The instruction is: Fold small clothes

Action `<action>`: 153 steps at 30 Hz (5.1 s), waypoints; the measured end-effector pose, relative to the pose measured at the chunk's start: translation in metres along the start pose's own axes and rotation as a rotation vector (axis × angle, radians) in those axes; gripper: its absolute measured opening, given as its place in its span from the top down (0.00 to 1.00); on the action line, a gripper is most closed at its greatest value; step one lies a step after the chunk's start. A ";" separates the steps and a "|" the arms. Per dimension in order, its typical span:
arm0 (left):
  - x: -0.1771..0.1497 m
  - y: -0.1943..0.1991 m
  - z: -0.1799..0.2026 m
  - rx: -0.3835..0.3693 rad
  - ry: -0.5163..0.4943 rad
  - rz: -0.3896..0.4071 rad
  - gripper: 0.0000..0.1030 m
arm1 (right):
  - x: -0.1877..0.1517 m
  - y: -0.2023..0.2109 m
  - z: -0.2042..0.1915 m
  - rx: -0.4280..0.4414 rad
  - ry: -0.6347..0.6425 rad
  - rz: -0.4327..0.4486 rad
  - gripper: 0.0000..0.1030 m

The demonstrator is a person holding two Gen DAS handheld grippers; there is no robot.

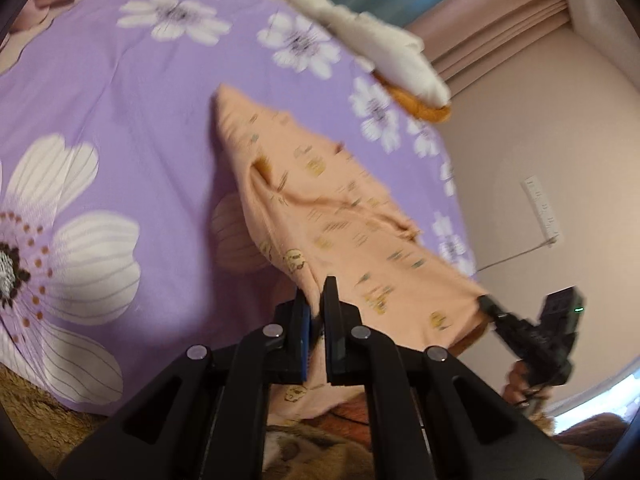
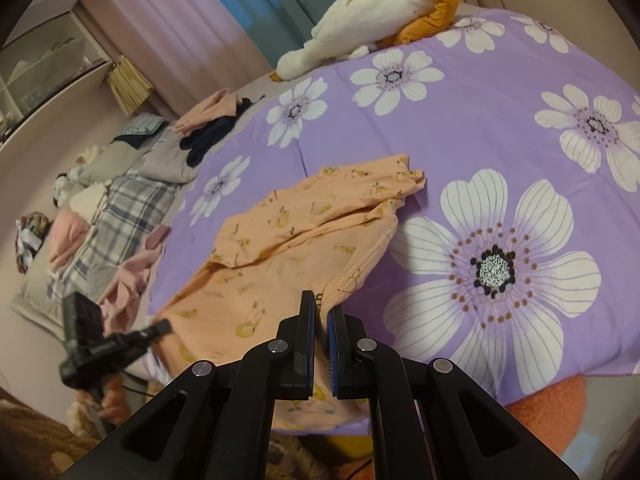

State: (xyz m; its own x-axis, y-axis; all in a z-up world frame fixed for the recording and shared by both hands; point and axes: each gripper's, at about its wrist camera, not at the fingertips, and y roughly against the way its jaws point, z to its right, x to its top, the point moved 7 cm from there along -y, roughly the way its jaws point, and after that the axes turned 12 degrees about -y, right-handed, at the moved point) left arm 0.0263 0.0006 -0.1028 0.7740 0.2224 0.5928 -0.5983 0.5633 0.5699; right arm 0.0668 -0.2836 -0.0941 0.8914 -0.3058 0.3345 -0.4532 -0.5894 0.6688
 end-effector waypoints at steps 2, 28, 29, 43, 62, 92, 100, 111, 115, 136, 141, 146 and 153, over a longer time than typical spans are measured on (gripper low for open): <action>0.006 0.010 0.005 -0.009 0.004 0.014 0.97 | 0.000 0.003 -0.001 0.006 0.003 0.004 0.93; 0.077 -0.013 -0.058 0.250 -0.017 0.137 0.99 | 0.074 -0.065 0.017 -0.061 -0.035 0.014 0.93; 0.080 -0.018 -0.066 0.262 -0.007 0.136 0.99 | 0.077 -0.073 0.020 -0.086 -0.040 0.010 0.93; 0.060 -0.087 -0.160 0.377 0.129 -0.052 0.99 | 0.079 -0.169 0.044 -0.437 0.049 -0.099 0.93; 0.062 -0.094 -0.159 0.389 0.067 -0.028 0.93 | 0.078 -0.173 0.047 -0.455 0.037 -0.085 0.93; 0.062 -0.095 -0.161 0.355 0.080 -0.009 0.93 | 0.081 -0.184 0.042 -0.478 0.080 -0.066 0.94; 0.063 -0.096 -0.162 0.358 0.090 -0.015 0.93 | 0.080 -0.185 0.041 -0.480 0.088 -0.060 0.94; 0.067 -0.093 -0.164 0.347 0.141 -0.063 0.93 | 0.079 -0.162 0.033 -0.435 0.114 -0.038 0.78; 0.065 -0.087 -0.155 0.345 0.133 -0.081 0.81 | 0.080 -0.142 0.031 -0.390 0.102 -0.008 0.48; 0.007 -0.076 -0.074 0.166 0.045 -0.166 0.35 | 0.024 -0.099 0.061 -0.241 -0.026 -0.103 0.43; -0.014 -0.084 -0.063 0.119 0.041 -0.234 0.71 | 0.018 -0.100 0.054 -0.210 0.006 -0.098 0.61; -0.015 -0.082 -0.057 0.136 0.075 -0.219 0.95 | 0.017 -0.102 0.054 -0.232 0.024 -0.096 0.90; 0.018 -0.027 -0.004 0.019 0.042 -0.146 0.95 | 0.032 -0.041 0.014 -0.057 0.004 -0.034 0.91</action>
State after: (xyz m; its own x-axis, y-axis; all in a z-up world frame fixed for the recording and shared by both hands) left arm 0.0575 -0.0075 -0.1095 0.8611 0.1726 0.4782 -0.4819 0.5769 0.6595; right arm 0.1135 -0.2794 -0.1203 0.9064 -0.2829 0.3138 -0.4215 -0.5561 0.7163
